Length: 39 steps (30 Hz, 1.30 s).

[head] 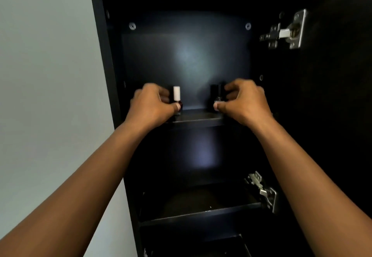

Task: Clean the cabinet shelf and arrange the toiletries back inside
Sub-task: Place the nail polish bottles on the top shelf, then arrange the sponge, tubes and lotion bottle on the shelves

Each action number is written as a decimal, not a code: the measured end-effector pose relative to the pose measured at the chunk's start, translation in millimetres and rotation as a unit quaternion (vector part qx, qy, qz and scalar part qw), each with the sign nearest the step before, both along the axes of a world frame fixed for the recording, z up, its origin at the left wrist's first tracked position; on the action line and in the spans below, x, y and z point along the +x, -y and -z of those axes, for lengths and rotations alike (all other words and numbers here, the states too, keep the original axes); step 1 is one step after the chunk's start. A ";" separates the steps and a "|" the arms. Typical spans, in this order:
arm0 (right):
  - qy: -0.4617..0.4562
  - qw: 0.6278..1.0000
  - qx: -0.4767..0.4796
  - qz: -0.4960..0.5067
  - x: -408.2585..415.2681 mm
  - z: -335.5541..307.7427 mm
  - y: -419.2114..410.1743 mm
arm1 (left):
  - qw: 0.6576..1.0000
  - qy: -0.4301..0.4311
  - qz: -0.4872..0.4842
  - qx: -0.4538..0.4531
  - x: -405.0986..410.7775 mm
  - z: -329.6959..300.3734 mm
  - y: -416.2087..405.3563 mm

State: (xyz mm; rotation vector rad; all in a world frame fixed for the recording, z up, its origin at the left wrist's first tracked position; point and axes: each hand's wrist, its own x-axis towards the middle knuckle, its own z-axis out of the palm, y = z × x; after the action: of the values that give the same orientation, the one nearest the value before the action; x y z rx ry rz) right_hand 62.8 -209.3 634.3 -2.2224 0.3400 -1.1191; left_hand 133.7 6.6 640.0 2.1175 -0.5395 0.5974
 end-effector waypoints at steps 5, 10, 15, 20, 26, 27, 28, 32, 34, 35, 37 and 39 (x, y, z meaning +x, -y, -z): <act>0.278 0.960 -0.041 -0.001 -40.5 37.9 -31.5 | 0.954 0.264 0.036 -0.135 -52.1 37.4 -8.1; 0.313 0.946 -0.071 -0.035 -78.3 164.3 -65.6 | 0.937 0.293 0.152 -0.116 -93.7 164.4 -11.4; 0.169 0.985 -0.003 -0.037 -106.4 322.1 -70.5 | 0.966 0.131 0.218 -0.048 -119.8 317.8 -8.1; -0.005 1.000 0.026 -0.012 -119.8 471.7 -59.4 | 0.976 -0.077 0.205 0.013 -126.7 464.9 -4.3; -0.165 0.983 0.067 0.048 -105.2 598.5 -36.6 | 0.964 -0.204 0.163 0.043 -113.0 586.9 18.4; -0.178 0.979 0.078 0.057 -99.8 613.1 -33.1 | 0.964 -0.215 0.153 0.041 -108.1 601.4 24.9; -0.189 0.976 0.092 0.060 -94.4 626.5 -30.1 | 0.963 -0.223 0.143 0.039 -102.9 615.4 31.1; -0.237 0.958 0.146 0.075 -76.5 673.4 -20.6 | 0.959 -0.257 0.117 0.033 -85.7 666.8 53.4; -0.256 0.948 0.166 0.088 -70.0 691.9 -15.6 | 0.956 -0.268 0.113 0.036 -80.5 690.3 61.7; -0.264 0.944 0.176 0.090 -67.4 698.5 -13.9 | 0.955 -0.272 0.110 0.038 -79.3 701.0 64.7; -0.272 0.941 0.181 0.087 -63.1 709.0 -10.3 | 0.953 -0.285 0.099 0.040 -77.4 718.5 69.4; -0.276 0.944 0.165 0.082 -59.6 715.4 -6.9 | 0.950 -0.295 0.090 0.042 -75.2 731.4 73.8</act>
State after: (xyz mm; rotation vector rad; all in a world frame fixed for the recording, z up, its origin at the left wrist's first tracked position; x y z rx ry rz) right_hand 3.2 -202.3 -81.1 -2.1880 0.8908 -0.4438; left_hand 58.5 -67.2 -91.5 2.1562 -0.4086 -0.1731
